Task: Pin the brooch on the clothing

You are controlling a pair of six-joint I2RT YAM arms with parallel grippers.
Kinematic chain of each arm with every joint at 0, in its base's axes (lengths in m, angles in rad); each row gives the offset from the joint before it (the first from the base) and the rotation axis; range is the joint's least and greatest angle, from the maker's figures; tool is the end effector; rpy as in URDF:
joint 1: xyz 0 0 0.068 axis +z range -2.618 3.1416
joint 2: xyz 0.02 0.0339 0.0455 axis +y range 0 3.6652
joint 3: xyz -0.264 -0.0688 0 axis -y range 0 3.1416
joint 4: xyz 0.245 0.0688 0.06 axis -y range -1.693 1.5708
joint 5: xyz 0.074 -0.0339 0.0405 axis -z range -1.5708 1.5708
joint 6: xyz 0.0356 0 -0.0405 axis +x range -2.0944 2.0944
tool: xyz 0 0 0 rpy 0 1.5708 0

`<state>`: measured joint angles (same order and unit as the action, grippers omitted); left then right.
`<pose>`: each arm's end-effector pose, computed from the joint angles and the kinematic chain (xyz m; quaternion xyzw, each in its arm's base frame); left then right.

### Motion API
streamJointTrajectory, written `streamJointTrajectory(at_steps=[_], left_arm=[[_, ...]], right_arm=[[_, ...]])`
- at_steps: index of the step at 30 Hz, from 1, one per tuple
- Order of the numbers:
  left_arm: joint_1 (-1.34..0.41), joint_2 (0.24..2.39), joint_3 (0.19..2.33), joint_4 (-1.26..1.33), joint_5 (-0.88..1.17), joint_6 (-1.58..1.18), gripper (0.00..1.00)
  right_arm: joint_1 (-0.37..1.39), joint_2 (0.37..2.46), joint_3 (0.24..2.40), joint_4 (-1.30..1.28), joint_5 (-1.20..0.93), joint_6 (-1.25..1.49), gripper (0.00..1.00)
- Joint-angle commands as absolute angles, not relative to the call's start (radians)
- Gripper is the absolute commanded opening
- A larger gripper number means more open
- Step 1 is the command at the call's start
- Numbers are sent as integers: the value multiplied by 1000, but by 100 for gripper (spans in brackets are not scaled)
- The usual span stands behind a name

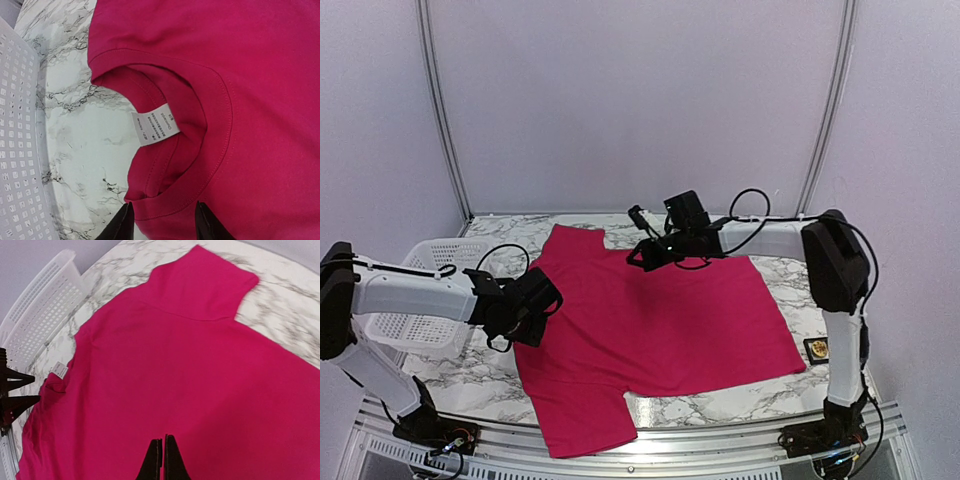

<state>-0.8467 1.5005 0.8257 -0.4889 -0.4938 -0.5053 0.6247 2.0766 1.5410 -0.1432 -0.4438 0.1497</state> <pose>0.1928 -0.1925 0.1739 0.1126 0.9442 0.0641 0.3027 0.3738 0.2884 0.2044 -0.2993 0.8330 0.3427 0.3147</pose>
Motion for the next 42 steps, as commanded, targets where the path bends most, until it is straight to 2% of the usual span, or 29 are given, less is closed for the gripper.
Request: streamJointTrajectory(at_steps=[1, 12, 18, 24, 27, 30, 36, 39, 42], left_arm=[[-851, 1510, 791, -457, -511, -591, 42], [-946, 1524, 651, -469, -388, -793, 43], [-1051, 1539, 625, -535, -330, -918, 44], [-1098, 1466, 583, -638, -309, -1013, 46], [-1098, 1439, 599, -699, -351, -1020, 50], [-1096, 1434, 672, -748, -405, -982, 57], [-1013, 1440, 878, -764, -480, -772, 68], [-864, 1418, 938, -728, -490, -640, 66], [-740, 1422, 976, -661, -510, -518, 61]], right_arm=[[732, 2252, 1738, -91, -524, 218, 0], [791, 2559, 1986, -106, -412, 372, 0], [817, 2573, 1989, -102, -394, 365, 0], [822, 2572, 2001, -104, -413, 342, 0], [823, 2562, 2018, -119, -427, 316, 0], [827, 2547, 2056, -153, -468, 283, 0], [830, 2425, 2082, -226, -524, 197, 0], [815, 2321, 2028, -239, -532, 164, 0], [753, 2195, 1882, -214, -469, 196, 0]])
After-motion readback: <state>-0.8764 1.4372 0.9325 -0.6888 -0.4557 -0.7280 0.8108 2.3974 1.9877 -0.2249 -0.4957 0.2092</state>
